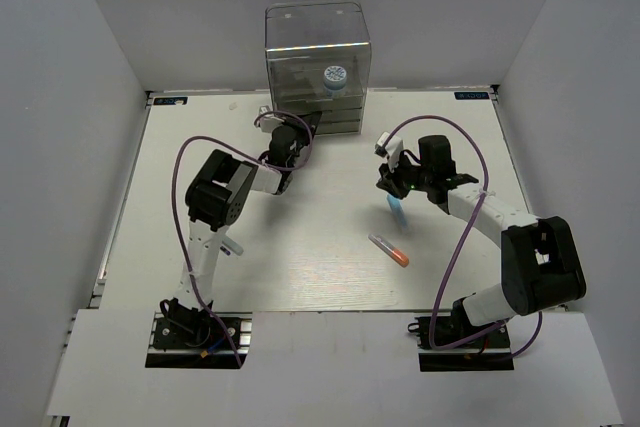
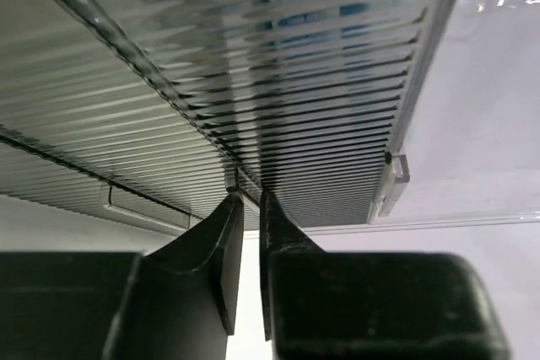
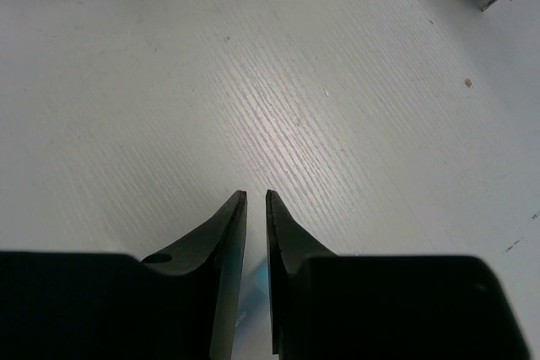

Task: Sort the stationery into containers
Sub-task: Open the drawer in the storage box.

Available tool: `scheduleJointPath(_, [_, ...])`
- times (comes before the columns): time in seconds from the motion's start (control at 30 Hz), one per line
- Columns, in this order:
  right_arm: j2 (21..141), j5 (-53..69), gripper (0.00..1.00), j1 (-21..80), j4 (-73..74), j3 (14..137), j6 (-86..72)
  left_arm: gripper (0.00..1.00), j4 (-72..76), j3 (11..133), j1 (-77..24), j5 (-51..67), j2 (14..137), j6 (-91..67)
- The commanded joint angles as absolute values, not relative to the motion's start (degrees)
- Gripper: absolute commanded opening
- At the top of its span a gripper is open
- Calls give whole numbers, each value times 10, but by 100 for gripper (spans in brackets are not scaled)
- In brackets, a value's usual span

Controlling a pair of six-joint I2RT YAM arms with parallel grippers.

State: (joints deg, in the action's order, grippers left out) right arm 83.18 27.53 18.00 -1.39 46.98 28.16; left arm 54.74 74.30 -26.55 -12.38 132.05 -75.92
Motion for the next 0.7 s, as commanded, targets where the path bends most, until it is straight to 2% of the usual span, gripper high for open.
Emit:
scheduleJointPath(0.0, [815, 278, 22, 174, -20, 469, 290, 17, 568, 751, -262, -140, 1324, -753])
scheduleJointPath(0.03, [816, 278, 22, 174, -20, 468, 291, 11, 568, 742, -262, -140, 1324, -753])
scheduleJointPath(0.13, [816, 278, 23, 173, -18, 466, 296, 0, 604, 712, -262, -140, 1317, -753])
scheduleJointPath(0.27, [817, 269, 43, 171, -16, 465, 292, 0, 640, 670, -262, -128, 1293, -753])
scheduleJointPath(0.37, [824, 263, 52, 170, -11, 465, 282, 0, 671, 629, -268, -121, 1284, -753])
scheduleJointPath(0.53, [836, 245, 56, 164, 18, 469, 258, 0, 707, 570, -273, -105, 1253, -753])
scheduleJointPath(0.67, [848, 189, 56, 164, 44, 475, 238, 0, 714, 536, -273, -98, 1232, -747])
